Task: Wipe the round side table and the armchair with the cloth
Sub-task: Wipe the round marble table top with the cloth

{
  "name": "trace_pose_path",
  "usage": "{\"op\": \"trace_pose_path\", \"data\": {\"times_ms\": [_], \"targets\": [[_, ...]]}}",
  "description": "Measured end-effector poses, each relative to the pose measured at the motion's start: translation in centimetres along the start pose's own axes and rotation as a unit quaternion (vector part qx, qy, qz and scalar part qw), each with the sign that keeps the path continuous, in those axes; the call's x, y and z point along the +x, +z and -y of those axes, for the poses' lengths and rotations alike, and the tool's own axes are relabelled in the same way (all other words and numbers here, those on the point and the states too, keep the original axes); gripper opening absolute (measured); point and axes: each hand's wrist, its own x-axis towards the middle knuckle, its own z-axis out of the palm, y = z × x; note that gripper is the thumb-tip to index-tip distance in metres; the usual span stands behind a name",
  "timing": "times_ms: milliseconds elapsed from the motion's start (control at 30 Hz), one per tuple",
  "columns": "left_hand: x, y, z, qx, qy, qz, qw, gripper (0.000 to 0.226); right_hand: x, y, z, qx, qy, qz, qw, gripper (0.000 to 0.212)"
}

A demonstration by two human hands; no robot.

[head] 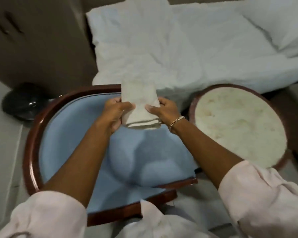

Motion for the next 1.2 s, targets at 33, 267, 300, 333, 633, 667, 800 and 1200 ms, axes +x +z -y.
{"op": "trace_pose_path", "data": {"times_ms": [33,267,300,333,633,667,800,1200], "targets": [[0.9,2.5,0.8,0.011,-0.008,0.005,1.0,0.036,0.2,-2.2,-0.7,0.0,-0.005,-0.027,1.0,0.037],[5.6,15.8,9.1,0.125,-0.036,0.021,0.991,0.042,1.2,-13.9,-7.6,-0.101,0.042,-0.194,0.975,0.04],[5.8,17.2,10.4,0.152,-0.041,0.011,0.987,0.044,1.3,-15.1,-8.5,-0.121,0.061,-0.196,0.971,0.049],[5.8,18.5,11.7,0.182,-0.044,0.002,0.982,0.045,1.4,-16.3,-9.4,-0.144,0.075,-0.192,0.968,0.058],[11.8,29.7,21.8,0.253,-0.115,-0.118,0.953,0.056,9.6,-29.0,-16.1,-0.213,0.102,-0.023,0.971,0.05],[12.9,30.7,22.7,0.26,-0.11,-0.134,0.95,0.057,11.3,-31.0,-16.7,-0.221,0.089,-0.005,0.971,0.044],[15.6,33.5,26.6,0.315,-0.085,-0.185,0.927,0.059,16.8,-38.0,-19.4,-0.397,0.023,0.025,0.917,0.048],[24.4,40.6,30.8,0.611,0.044,-0.214,0.761,0.078,23.3,-43.4,-22.8,-0.61,0.174,0.131,0.762,0.162]]}}
